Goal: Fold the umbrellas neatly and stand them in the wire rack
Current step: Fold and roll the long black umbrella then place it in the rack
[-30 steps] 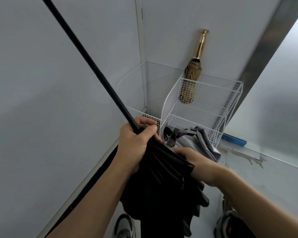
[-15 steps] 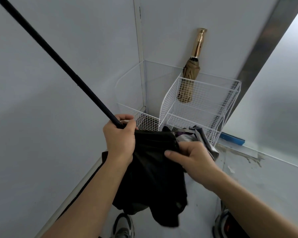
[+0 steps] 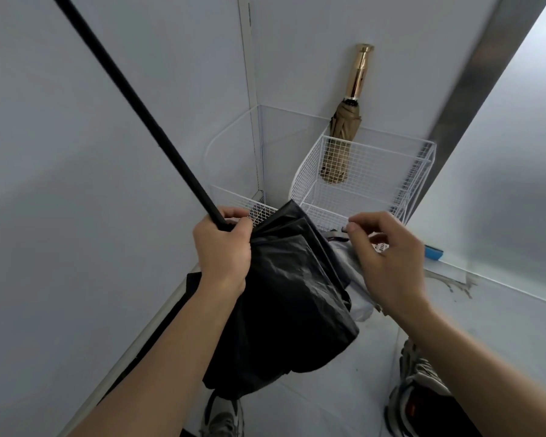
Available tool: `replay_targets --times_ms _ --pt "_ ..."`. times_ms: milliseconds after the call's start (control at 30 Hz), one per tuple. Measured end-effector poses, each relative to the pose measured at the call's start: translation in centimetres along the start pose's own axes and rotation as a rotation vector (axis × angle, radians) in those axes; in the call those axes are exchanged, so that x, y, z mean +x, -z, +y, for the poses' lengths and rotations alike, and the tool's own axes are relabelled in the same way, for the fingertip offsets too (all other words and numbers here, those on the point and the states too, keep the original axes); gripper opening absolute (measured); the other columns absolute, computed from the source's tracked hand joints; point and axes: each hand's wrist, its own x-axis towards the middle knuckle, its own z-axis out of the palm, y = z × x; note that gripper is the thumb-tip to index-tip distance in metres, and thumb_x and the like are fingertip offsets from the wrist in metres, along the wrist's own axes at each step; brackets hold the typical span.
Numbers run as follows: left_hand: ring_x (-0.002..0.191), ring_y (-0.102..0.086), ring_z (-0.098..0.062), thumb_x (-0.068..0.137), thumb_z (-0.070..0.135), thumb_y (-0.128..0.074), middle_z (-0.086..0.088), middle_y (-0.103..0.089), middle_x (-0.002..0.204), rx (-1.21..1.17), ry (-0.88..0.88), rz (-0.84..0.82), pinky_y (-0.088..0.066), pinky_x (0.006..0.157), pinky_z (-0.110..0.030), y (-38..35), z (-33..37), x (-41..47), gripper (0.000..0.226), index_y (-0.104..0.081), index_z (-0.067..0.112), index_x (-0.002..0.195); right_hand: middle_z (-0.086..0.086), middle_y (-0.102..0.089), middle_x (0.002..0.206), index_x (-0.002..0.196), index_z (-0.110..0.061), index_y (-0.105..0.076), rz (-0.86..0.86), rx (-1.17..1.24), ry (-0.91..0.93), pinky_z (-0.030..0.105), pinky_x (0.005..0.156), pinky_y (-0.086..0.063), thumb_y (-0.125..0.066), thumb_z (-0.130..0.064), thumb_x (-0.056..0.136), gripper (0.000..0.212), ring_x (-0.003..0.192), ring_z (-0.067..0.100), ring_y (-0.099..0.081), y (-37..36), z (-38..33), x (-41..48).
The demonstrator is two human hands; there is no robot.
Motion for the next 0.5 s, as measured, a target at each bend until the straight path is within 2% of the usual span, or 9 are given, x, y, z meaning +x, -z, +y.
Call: replay_targets --times_ms 67,100,167,233,267,300,367,433,500 --pt "0.041 -0.046 0.001 0.085 -0.008 -0.059 0.000 -0.051 0.062 -0.012 -0.003 0.033 -0.039 0.047 -0.010 0.2 0.2 0.0 0.021 -0.063 0.011 0.076 -0.016 -0.067 0.080 0.091 -0.020 -0.071 -0.071 0.041 0.166 0.008 0.067 -0.047 -0.072 -0.010 0.088 0.010 0.074 -0.002 -0.063 0.3 -1.5 -1.8" --pt "0.041 -0.046 0.001 0.085 -0.008 -0.059 0.000 -0.051 0.062 -0.017 -0.007 0.051 -0.039 0.046 -0.010 0.2 0.4 0.0 0.021 -0.063 0.010 0.077 -0.015 -0.069 0.083 0.095 -0.019 -0.073 -0.178 0.039 0.197 0.011 0.069 -0.049 -0.073 -0.018 0.086 0.009 0.077 -0.002 -0.064 0.1 -2.0 -2.7" --pt "0.040 -0.045 0.001 0.085 -0.009 -0.060 0.001 -0.049 0.060 -0.036 -0.010 0.070 -0.038 0.046 -0.010 0.1 0.6 -0.1 0.019 -0.062 0.008 0.078 -0.013 -0.069 0.114 0.122 -0.022 -0.066 -0.469 -0.110 0.151 0.021 0.088 -0.051 -0.071 -0.044 0.082 0.046 0.102 0.001 -0.063 -0.8 -2.5 -4.2" --pt "0.042 -0.044 0.000 0.084 -0.011 -0.060 0.002 -0.048 0.058 -0.076 0.006 0.058 -0.038 0.047 -0.011 -0.1 0.8 -0.6 0.019 -0.063 0.007 0.077 -0.009 -0.041 0.152 0.152 -0.025 -0.032 -0.749 -0.394 0.056 0.028 0.111 -0.036 -0.071 -0.058 0.076 0.091 0.136 0.010 -0.041 -2.0 -1.6 -5.1" --pt "0.044 -0.044 0.000 0.084 -0.011 -0.060 0.004 -0.049 0.056 -0.106 0.017 0.043 -0.039 0.049 -0.012 -0.1 0.9 -0.9 0.021 -0.064 0.008 0.075 -0.008 -0.028 0.159 0.156 -0.025 -0.017 -0.813 -0.495 0.039 0.030 0.115 -0.030 -0.071 -0.061 0.073 0.106 0.143 0.014 -0.032 -2.6 -1.0 -5.2" --pt "0.049 -0.047 -0.003 0.083 -0.011 -0.061 0.004 -0.050 0.056 -0.134 0.030 0.022 -0.042 0.054 -0.016 -0.2 0.9 -1.2 0.023 -0.064 0.009 0.073 -0.007 -0.027 0.160 0.157 -0.026 -0.012 -0.827 -0.544 0.024 0.033 0.115 -0.030 -0.073 -0.062 0.070 0.112 0.143 0.017 -0.032 -3.0 -0.6 -5.0" --pt "0.063 -0.055 -0.013 0.083 -0.009 -0.065 0.001 -0.056 0.062 -0.167 0.053 -0.029 -0.049 0.068 -0.025 -0.2 1.1 -1.7 0.024 -0.066 0.012 0.072 -0.005 -0.051 0.142 0.148 -0.031 -0.028 -0.786 -0.509 -0.049 0.036 0.102 -0.043 -0.078 -0.054 0.064 0.100 0.127 0.023 -0.051 -3.4 0.3 -4.2" --pt "0.071 -0.060 -0.019 0.083 -0.005 -0.069 -0.003 -0.060 0.067 -0.184 0.043 -0.104 -0.051 0.074 -0.031 0.0 1.8 -2.4 0.022 -0.068 0.014 0.073 -0.005 -0.068 0.109 0.118 -0.036 -0.051 -0.799 -0.386 -0.131 0.039 0.084 -0.053 -0.079 -0.042 0.057 0.067 0.102 0.023 -0.064 -3.0 0.5 -3.1" --pt "0.071 -0.064 -0.013 0.081 0.003 -0.074 -0.001 -0.065 0.071 -0.191 0.009 -0.267 -0.053 0.070 -0.023 0.7 2.8 -2.7 0.013 -0.071 0.015 0.078 -0.006 -0.072 0.089 0.094 -0.033 -0.062 -0.829 -0.197 -0.200 0.042 0.076 -0.058 -0.078 -0.027 0.053 0.044 0.085 0.017 -0.069 -2.3 0.7 -2.0"
